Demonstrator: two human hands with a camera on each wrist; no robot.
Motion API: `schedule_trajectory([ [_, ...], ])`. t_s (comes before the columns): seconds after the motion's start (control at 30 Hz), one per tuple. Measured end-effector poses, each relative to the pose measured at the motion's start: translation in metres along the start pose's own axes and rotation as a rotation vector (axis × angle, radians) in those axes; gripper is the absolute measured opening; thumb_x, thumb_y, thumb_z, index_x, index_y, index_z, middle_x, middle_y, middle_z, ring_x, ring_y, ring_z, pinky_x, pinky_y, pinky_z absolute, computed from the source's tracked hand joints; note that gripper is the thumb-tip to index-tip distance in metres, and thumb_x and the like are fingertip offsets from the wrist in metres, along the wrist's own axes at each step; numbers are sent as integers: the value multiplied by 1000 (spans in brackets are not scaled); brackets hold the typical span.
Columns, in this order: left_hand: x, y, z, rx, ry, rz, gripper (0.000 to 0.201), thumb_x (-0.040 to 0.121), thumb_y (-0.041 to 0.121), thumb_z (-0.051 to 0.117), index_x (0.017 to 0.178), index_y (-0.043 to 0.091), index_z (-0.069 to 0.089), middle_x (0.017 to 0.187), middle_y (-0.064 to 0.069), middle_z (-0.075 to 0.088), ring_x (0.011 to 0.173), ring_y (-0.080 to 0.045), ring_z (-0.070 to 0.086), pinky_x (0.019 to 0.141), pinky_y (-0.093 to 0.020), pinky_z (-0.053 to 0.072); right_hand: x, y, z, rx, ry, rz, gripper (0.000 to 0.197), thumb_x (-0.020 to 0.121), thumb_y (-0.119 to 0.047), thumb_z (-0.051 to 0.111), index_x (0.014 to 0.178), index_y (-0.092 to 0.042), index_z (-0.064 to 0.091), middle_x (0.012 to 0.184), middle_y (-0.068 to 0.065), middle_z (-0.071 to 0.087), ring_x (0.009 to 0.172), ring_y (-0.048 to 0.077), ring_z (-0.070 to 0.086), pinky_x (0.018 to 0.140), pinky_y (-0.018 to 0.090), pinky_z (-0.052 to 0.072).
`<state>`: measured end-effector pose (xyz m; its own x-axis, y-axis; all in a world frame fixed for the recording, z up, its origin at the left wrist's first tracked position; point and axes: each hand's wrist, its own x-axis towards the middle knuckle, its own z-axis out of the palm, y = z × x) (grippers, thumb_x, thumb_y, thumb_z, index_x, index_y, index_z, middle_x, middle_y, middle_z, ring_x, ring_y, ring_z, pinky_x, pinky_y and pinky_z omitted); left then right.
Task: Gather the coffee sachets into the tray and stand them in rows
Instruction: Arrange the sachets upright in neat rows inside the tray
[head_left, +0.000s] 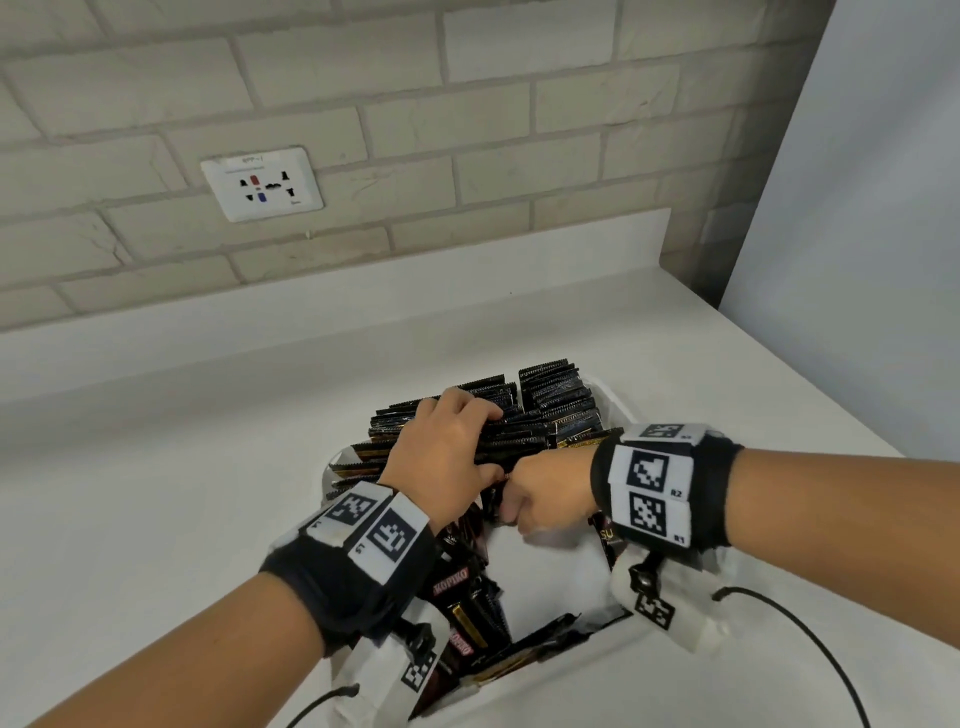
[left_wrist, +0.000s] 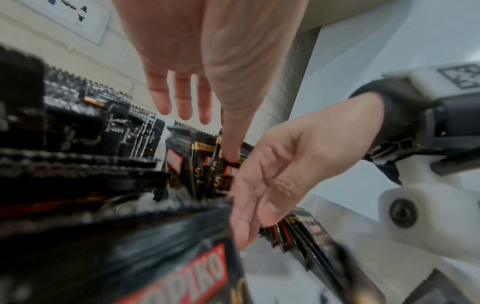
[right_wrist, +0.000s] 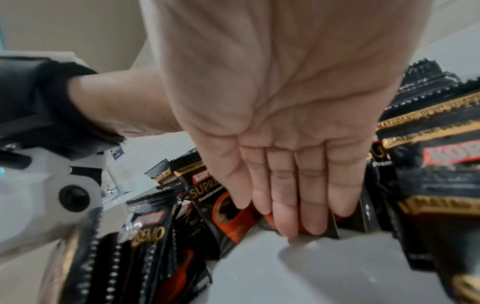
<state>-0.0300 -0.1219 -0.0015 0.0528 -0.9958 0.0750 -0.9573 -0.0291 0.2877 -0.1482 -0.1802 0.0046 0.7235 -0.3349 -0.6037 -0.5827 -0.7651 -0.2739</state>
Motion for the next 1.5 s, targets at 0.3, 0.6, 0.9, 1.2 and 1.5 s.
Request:
schedule_trajectory([
  [0.3, -21, -12, -59, -239, 59, -49, 30, 83, 28, 65, 112, 30, 56, 108, 13, 57, 96, -6, 53, 77, -7, 39, -14, 6, 7, 51, -57, -32, 32, 95, -19, 48, 124, -12, 58, 128, -2, 57, 116, 13, 52, 103, 29, 39],
  [0.6, -94, -50, -76, -389, 132, -175, 21, 77, 26, 70, 89, 40, 61, 89, 26, 65, 89, 11, 54, 70, -2, 40, -33, -13, -6, 191, 80, -161, 20, 94, -21, 48, 108, -17, 63, 83, -10, 65, 72, 2, 59, 73, 18, 48],
  [0.9, -105, -60, -44, 55, 80, -97, 89, 61, 35, 83, 137, 17, 41, 135, -6, 42, 115, -23, 41, 94, -30, 35, -29, -39, -17, -237, 416, -291, 34, 95, -12, 45, 127, -24, 48, 119, -7, 44, 89, 3, 44, 76, 18, 40],
  [1.2, -67, -56, -34, 198, -188, -209, 109, 72, 60, 64, 147, 24, -5, 151, 0, 8, 133, -20, 21, 105, -30, 32, -8, -45, -21, -470, 410, -256, 35, 92, -12, 50, 126, -21, 45, 118, 2, 45, 107, 20, 47, 70, 29, 41],
  [1.5, -39, -62, -34, 174, -78, -166, 73, 87, 36, 56, 146, 23, 16, 143, 2, 29, 124, -19, 34, 89, -31, 43, 4, -41, -18, -602, 467, -283, 22, 92, -10, 46, 110, -15, 58, 110, 4, 47, 102, 23, 45, 67, 30, 35],
])
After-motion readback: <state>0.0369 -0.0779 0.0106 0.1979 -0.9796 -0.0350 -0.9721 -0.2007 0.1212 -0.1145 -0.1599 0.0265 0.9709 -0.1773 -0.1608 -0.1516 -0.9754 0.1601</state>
